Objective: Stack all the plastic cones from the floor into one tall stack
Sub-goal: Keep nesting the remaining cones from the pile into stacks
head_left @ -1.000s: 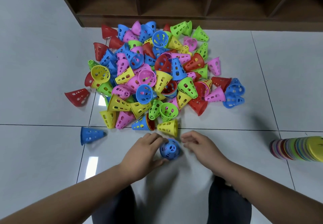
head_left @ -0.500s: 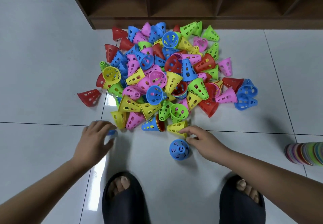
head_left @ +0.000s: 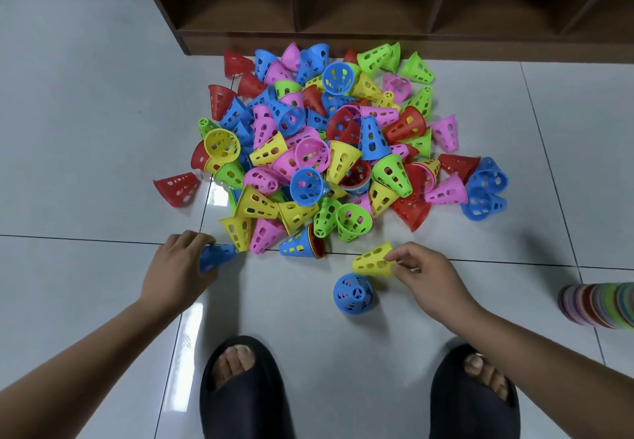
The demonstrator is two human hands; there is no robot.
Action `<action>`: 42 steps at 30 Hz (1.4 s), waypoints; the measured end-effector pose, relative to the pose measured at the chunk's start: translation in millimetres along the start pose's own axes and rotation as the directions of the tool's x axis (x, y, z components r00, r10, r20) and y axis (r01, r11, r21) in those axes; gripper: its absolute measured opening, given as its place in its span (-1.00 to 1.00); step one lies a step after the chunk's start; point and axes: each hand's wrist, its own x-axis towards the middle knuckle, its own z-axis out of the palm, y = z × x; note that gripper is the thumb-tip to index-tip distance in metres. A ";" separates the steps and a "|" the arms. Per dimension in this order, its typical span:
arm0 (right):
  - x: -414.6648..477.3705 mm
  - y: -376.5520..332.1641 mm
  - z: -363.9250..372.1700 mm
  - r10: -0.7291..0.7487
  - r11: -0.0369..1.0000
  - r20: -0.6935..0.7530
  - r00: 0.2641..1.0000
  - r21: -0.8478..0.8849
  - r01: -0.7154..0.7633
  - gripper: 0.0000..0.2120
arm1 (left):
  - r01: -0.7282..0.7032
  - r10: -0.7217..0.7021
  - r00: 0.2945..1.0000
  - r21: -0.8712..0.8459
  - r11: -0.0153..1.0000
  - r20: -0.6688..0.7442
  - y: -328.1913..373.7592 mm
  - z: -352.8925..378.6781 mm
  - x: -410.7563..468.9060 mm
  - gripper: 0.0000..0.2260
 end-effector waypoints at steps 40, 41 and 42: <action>-31.7 9.0 6.6 0.086 0.996 -0.056 0.995 0.021 -0.085 -0.72 | -0.286 0.352 0.935 -0.508 0.813 0.037 173.6 -4.9 -13.6 -0.62; -31.0 8.5 6.6 0.077 0.997 -0.050 0.996 0.021 -0.076 -0.71 | -0.274 0.340 0.939 -0.493 0.825 0.046 166.4 -2.7 -12.9 -0.62; -29.8 8.8 7.1 0.073 0.997 -0.034 0.997 0.022 -0.072 -0.70 | -0.260 0.329 0.942 -0.482 0.836 0.062 159.0 0.3 -12.9 -0.62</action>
